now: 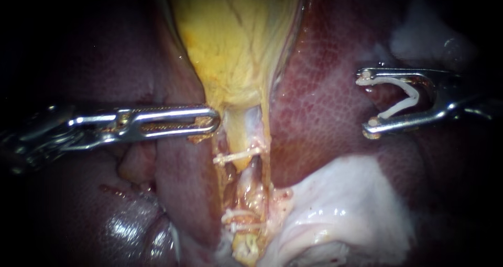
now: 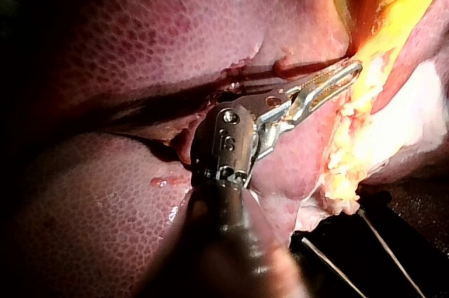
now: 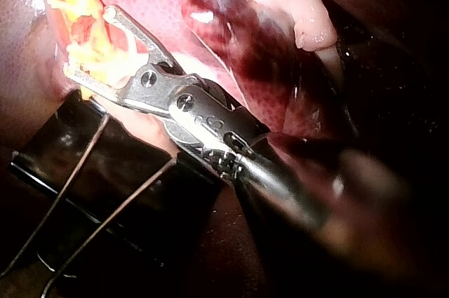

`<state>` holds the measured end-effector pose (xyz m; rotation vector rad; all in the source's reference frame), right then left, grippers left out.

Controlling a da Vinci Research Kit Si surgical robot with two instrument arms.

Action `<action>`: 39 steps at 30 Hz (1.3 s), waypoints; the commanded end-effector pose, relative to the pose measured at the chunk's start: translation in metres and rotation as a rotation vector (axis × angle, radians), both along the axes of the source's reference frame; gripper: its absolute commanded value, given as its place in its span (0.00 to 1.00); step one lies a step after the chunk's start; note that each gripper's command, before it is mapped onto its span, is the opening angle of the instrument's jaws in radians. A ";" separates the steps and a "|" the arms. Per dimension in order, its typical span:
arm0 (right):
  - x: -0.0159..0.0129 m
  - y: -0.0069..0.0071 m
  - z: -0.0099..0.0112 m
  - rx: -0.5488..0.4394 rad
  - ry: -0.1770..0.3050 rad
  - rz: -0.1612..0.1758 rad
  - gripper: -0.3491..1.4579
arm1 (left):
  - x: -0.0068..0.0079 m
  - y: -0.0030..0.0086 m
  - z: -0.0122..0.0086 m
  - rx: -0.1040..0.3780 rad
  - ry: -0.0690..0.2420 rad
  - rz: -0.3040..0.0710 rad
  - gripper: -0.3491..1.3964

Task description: Clipping first clip right tube

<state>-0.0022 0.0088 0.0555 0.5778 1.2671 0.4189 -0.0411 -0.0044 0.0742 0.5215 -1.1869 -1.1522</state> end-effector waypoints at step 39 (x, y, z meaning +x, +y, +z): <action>0.0119 -0.0133 0.0159 0.121 -0.116 -0.149 0.52 | 0.0076 0.0047 -0.0065 0.003 -0.003 -0.064 0.00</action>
